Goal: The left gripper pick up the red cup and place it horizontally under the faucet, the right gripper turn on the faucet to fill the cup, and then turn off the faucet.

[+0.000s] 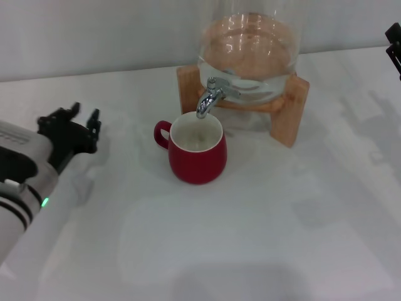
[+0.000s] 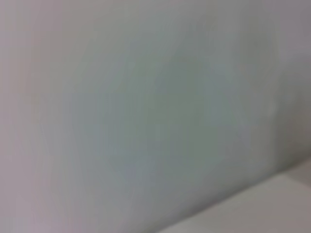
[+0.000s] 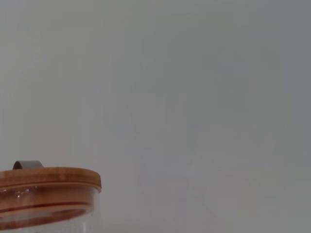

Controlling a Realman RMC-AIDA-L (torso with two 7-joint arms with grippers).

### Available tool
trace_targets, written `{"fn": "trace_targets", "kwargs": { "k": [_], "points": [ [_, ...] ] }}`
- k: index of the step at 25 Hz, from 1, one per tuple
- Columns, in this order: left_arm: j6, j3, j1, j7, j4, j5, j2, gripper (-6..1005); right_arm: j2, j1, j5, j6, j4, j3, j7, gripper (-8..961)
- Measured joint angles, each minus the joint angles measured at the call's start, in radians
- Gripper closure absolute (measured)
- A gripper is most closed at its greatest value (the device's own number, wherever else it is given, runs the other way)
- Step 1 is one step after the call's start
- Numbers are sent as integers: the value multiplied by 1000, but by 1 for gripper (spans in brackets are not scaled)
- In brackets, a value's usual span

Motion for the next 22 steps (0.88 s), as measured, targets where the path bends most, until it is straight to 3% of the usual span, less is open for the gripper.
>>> {"fn": "trace_targets", "kwargs": {
  "k": [6, 17, 19, 22],
  "points": [
    [39, -40, 27, -1, 4, -55, 8, 601, 0, 1, 0, -2, 0, 0, 0, 229],
    [57, -119, 55, 1, 5, -53, 12, 410, 1, -6, 0, -8, 2, -6, 0, 229],
    [64, -119, 59, 1, 6, -53, 13, 184, 0, -7, 0, -9, 3, -13, 8, 229],
    [107, -121, 80, 8, 5, -55, 14, 151, 0, -15, -2, -12, 1, -44, 36, 229]
  ]
}}
